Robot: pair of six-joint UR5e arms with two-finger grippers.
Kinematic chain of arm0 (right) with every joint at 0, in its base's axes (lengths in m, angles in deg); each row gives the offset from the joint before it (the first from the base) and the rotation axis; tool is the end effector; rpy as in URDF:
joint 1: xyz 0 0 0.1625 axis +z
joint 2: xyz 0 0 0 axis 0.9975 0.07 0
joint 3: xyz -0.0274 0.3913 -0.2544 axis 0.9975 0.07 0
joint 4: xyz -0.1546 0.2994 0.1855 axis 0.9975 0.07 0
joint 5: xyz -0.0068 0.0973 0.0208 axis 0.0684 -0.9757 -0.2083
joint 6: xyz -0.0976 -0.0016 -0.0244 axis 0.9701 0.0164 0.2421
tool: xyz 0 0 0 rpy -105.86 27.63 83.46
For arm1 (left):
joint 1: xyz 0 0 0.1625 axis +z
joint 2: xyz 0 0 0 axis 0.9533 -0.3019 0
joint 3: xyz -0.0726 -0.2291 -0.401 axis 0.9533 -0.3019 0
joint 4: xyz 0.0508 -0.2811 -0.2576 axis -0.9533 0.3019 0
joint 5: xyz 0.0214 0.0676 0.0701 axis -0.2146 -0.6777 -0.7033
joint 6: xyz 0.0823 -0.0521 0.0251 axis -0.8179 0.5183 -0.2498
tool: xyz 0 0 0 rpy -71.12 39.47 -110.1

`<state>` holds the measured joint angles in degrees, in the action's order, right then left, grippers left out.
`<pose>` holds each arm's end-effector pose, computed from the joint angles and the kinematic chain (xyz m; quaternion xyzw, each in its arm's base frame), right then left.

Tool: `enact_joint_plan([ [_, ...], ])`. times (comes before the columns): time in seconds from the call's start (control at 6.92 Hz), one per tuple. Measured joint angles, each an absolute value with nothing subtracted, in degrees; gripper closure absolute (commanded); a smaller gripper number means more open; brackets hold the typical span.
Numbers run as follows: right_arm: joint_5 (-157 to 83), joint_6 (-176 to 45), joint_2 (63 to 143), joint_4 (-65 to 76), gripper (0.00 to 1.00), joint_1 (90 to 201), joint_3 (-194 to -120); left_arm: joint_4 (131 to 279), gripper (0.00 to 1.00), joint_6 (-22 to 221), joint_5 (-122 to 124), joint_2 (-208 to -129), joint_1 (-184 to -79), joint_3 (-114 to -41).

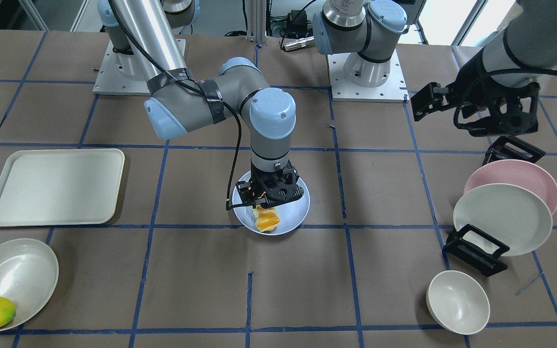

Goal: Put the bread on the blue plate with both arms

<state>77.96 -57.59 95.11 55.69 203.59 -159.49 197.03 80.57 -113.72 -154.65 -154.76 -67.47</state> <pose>0.4040 -0.4940 0.2825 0.1649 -0.9857 0.0338 0.0100 -0.0629 -0.4899 0.5272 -0.0293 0.9913 0.1279 0.0144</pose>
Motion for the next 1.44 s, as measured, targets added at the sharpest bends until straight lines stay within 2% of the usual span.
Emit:
enact_joint_plan([
  [0.29,78.22,-54.66,96.36,55.63,0.0,202.46,-159.05,183.1,0.0,82.23,-109.88,-152.99,-157.72,-74.61],
  [0.58,78.26,-50.35,101.69,50.86,0.0,196.66,-156.0,177.04,0.0,82.48,-107.54,-152.26,-158.34,-77.97],
  [1.01,78.09,-49.46,111.48,33.52,0.0,185.78,-151.46,176.19,0.0,82.14,-107.16,-152.02,-159.15,-78.59],
  [1.44,78.07,-49.32,118.37,18.68,0.0,178.26,-151.19,175.8,0.0,87.49,-103.11,-152.23,-159.56,-77.26],
])
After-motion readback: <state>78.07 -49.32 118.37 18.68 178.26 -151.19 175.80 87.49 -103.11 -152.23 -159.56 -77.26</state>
